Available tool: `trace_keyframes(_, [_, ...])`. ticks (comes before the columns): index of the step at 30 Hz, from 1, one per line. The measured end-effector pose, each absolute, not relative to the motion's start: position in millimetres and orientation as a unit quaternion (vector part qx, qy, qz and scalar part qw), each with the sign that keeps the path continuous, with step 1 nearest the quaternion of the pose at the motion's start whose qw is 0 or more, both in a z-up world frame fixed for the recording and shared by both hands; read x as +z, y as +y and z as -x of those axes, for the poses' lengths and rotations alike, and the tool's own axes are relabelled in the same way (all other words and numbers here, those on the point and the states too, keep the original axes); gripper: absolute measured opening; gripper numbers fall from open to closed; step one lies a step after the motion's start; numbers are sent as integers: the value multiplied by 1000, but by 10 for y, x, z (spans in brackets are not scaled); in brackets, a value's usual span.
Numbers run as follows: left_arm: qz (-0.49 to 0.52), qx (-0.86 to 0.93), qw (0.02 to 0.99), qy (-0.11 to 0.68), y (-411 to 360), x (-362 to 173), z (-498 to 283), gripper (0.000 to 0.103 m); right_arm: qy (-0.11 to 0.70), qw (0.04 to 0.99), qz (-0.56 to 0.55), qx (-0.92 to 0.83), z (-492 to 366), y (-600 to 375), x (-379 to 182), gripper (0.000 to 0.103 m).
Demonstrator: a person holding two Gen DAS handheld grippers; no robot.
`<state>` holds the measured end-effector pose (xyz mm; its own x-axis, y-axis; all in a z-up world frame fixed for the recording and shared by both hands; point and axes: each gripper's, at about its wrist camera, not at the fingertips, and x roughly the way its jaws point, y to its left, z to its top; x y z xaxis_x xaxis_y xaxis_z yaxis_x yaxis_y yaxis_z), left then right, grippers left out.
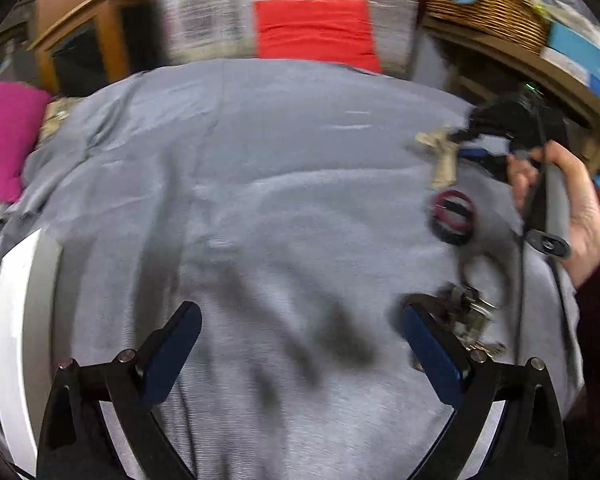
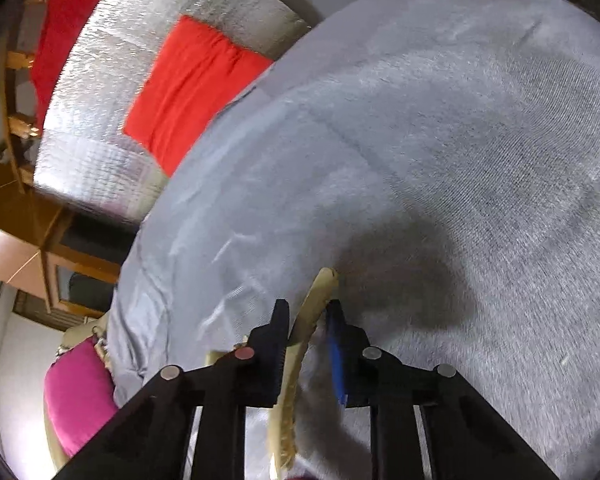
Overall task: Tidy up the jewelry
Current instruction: 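Lift the claw clip with the right gripper while the left gripper grasps the black hair tie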
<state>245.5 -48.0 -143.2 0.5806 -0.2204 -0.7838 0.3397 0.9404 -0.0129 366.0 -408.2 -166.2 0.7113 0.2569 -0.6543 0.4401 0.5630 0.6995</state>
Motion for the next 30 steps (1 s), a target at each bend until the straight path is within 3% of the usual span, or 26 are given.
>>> trace_keyframes(7, [-98,-251,862,429,-655,-1410,-2183,100,347,815,-464,2,-3261,-3983,-1318,10])
trace_keyframes(13, [-133,-309,847,411,-831,-1427,-1949,100,327,819,-470,32,-2813,-3978,-1115,10])
trace_keyframes(19, [-141,-287,841,437,-934,-1579,-2025,88,314,813,-487,44,-2421,-4097,-1079,10])
trace_keyframes(23, [-120,-266,838,462,-918,-1674,-2196,71,310,808,-499,46,-2240,-4202,-1081,10])
trace_keyframes(30, [-60,-252,835,485,-843,-1686,-2505,60,309,802,-508,44,-2104,-4320,-1099,10])
